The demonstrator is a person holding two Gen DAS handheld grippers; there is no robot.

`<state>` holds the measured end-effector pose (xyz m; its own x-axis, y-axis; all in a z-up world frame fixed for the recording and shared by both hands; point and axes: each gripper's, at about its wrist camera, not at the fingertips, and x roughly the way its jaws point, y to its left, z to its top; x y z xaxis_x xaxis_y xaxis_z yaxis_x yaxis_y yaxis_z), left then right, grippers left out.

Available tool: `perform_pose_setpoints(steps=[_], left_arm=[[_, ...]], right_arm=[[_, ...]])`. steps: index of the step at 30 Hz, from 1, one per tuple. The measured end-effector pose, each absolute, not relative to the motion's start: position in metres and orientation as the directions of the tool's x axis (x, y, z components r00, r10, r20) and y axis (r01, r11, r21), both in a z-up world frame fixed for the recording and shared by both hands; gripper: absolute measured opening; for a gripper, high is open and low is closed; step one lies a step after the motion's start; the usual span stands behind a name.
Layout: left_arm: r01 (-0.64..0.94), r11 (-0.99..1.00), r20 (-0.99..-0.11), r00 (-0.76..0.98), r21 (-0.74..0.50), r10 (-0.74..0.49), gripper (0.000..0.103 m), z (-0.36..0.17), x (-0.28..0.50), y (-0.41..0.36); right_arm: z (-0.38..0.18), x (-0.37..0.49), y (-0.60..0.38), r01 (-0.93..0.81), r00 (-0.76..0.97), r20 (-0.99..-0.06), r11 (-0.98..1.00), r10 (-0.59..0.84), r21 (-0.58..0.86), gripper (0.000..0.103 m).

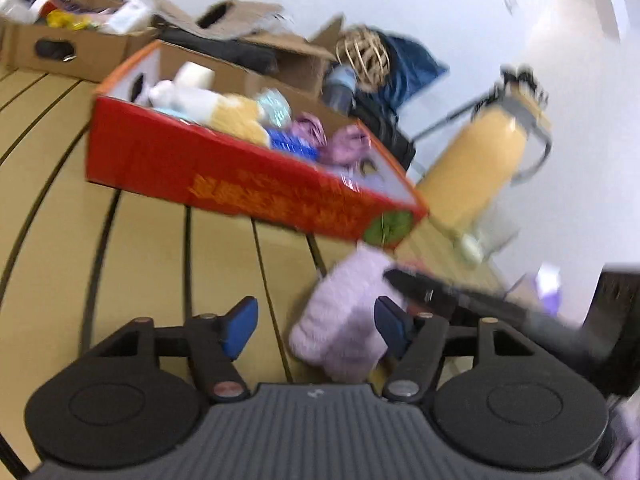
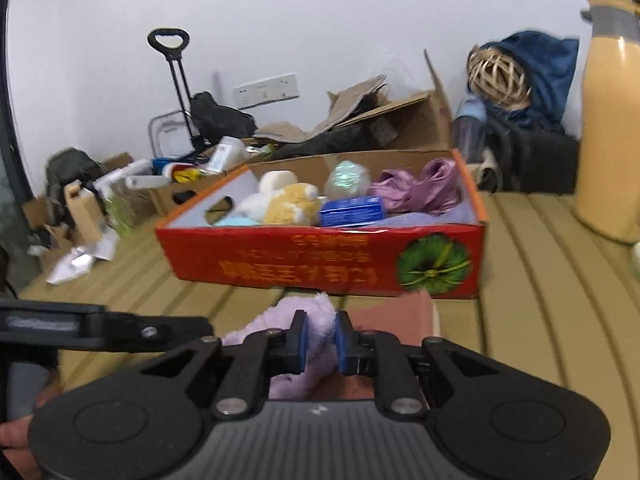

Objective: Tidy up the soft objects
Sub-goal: 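Carry the lavender fuzzy pad into the box and open both tools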

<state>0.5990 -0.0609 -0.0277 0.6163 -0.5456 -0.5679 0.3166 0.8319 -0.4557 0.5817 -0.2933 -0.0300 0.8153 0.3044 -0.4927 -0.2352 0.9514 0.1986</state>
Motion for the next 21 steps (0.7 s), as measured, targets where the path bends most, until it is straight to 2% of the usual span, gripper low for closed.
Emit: perform_pose_setpoints(steps=[1,3,4,8,12,17,21], left_arm=[[0.312,0.837,-0.582,0.609,-0.449,-0.539,0.065,-0.03,0.598,-0.066],[0.286,0.822,-0.582,0.594,-0.492,-0.555,0.05,-0.036,0.599,-0.073],[0.266,0.803,-0.57,0.589,-0.533,-0.573,0.034,-0.039,0.598,-0.074],[0.219,0.788,-0.545,0.616,-0.575,-0.569,0.023,-0.044,0.598,-0.074],[0.239,0.789,-0.517,0.643,-0.566,-0.565,0.02,-0.035,0.593,-0.068],[0.3,0.797,-0.414,0.727,-0.525,-0.547,0.02,0.011,0.588,-0.056],[0.315,0.823,-0.41,0.748,-0.472,-0.521,0.02,0.046,0.62,-0.056]], right_arm=[[-0.032,0.582,-0.298,-0.234,0.814,-0.49,0.948,0.313,0.216,0.014],[-0.031,0.581,-0.307,-0.231,0.804,-0.494,0.939,0.331,0.254,0.014],[-0.03,0.579,-0.31,-0.233,0.799,-0.495,0.934,0.342,0.269,0.014],[-0.025,0.574,-0.315,-0.281,0.773,-0.484,0.905,0.41,0.319,0.014],[-0.026,0.575,-0.311,-0.27,0.78,-0.484,0.911,0.396,0.311,0.009],[0.005,0.566,-0.307,-0.327,0.812,-0.381,0.885,0.443,0.332,0.009],[0.032,0.582,-0.307,-0.343,0.82,-0.331,0.864,0.466,0.368,0.009]])
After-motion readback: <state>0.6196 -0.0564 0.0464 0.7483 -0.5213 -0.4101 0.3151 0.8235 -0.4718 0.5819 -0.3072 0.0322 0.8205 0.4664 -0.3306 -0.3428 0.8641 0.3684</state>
